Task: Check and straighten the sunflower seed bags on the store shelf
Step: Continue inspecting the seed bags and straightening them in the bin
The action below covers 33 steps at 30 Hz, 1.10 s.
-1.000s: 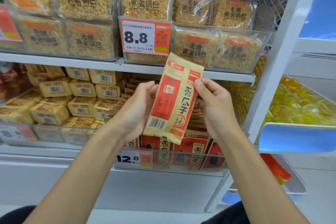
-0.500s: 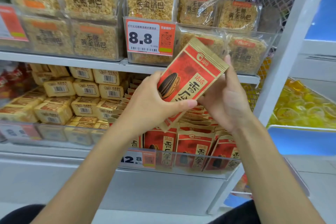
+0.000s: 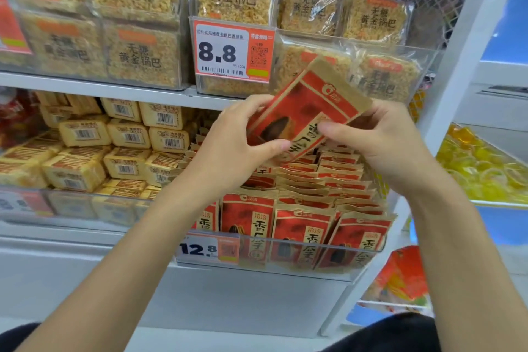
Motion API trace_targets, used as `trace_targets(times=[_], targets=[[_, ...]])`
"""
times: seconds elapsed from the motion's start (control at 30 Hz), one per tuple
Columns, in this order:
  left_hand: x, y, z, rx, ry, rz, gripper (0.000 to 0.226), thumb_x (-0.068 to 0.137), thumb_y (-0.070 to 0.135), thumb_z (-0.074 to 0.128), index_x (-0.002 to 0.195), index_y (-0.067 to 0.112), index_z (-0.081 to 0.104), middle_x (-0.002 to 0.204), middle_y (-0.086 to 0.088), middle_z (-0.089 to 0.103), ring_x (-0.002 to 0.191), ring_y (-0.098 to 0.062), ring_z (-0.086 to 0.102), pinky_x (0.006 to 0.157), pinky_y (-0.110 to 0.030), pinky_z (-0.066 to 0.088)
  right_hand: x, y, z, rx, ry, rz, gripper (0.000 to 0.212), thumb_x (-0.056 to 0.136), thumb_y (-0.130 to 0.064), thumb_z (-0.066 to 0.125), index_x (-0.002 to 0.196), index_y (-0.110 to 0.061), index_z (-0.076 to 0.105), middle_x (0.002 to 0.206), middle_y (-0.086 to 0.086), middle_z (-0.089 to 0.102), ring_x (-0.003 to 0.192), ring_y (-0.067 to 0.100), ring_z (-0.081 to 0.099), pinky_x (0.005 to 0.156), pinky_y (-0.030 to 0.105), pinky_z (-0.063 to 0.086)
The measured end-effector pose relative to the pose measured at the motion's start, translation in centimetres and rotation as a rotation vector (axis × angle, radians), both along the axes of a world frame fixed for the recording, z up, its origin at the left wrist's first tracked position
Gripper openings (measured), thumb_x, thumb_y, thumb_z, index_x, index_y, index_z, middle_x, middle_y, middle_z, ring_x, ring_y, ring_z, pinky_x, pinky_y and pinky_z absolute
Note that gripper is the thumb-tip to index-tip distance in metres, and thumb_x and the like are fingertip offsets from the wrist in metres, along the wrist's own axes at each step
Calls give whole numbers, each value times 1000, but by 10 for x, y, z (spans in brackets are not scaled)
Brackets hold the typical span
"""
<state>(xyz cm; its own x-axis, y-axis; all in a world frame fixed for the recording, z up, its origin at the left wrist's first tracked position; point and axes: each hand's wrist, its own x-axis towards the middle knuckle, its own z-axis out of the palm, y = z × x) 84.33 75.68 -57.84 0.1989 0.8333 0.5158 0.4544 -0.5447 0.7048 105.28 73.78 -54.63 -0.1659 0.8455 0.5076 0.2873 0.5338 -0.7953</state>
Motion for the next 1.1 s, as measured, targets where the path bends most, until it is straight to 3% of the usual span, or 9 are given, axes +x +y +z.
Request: trace_targets(times=[0.13,0.27,0.4,0.6,0.73,0.83,0.93,1.03,1.1], targets=[[-13,10,-3,-175,353,45,53,95,40,59,144,31,43,147,13,46,135,-4,41,105,-21,30,22,-2,-3,181,-285,-203,30,87,-8,71,103,-33,73,100,-20,72,99,-5,66,88,17,52],[-14,25,-8,-278,526,-21,44,104,35,44,147,28,42,152,9,41,140,-8,37,106,-22,28,50,10,-36,196,-303,-281,41,87,3,67,114,-28,66,114,-15,65,105,-14,60,90,4,44],[0,55,-11,-222,607,-30,43,106,25,38,149,19,39,154,2,41,142,-14,35,110,-23,25,62,27,-59,203,-289,-334,48,88,8,62,111,-34,66,124,-8,63,103,-11,62,84,2,45],[22,111,-26,-225,704,-43,48,107,29,32,154,22,31,160,-4,30,148,-23,25,121,-39,22,49,51,-67,231,-284,-347,43,89,7,62,121,-22,61,122,-18,58,114,-20,50,104,14,41],[24,123,-38,-254,843,-1,49,106,47,19,154,40,21,165,6,11,153,-20,2,122,-52,-1,43,63,-66,183,-263,-344,36,93,-4,62,119,-29,59,108,-27,61,96,-25,54,86,2,41],[23,125,-41,-258,878,-21,48,105,49,16,152,42,23,165,9,9,152,-19,0,120,-54,-6,40,64,-61,156,-254,-296,36,95,-6,59,114,-36,58,92,-39,62,79,-23,57,70,1,40],[21,123,-40,-245,895,-44,45,105,48,17,149,44,29,165,9,10,152,-17,0,119,-55,-6,39,63,-62,144,-235,-255,33,95,-10,58,106,-41,62,87,-47,61,89,-20,59,75,3,42],[18,118,-40,-249,894,-55,42,105,45,20,146,47,31,165,10,10,152,-15,-2,119,-54,-9,39,64,-65,115,-192,-199,30,96,-12,56,111,-36,65,105,-37,65,104,-4,65,89,11,48],[16,116,-39,-247,905,-61,43,106,45,21,147,48,28,165,10,7,152,-15,-4,120,-52,-9,38,67,-65,80,-234,-190,31,98,-12,54,110,-38,66,101,-32,69,98,-4,65,88,10,48]])
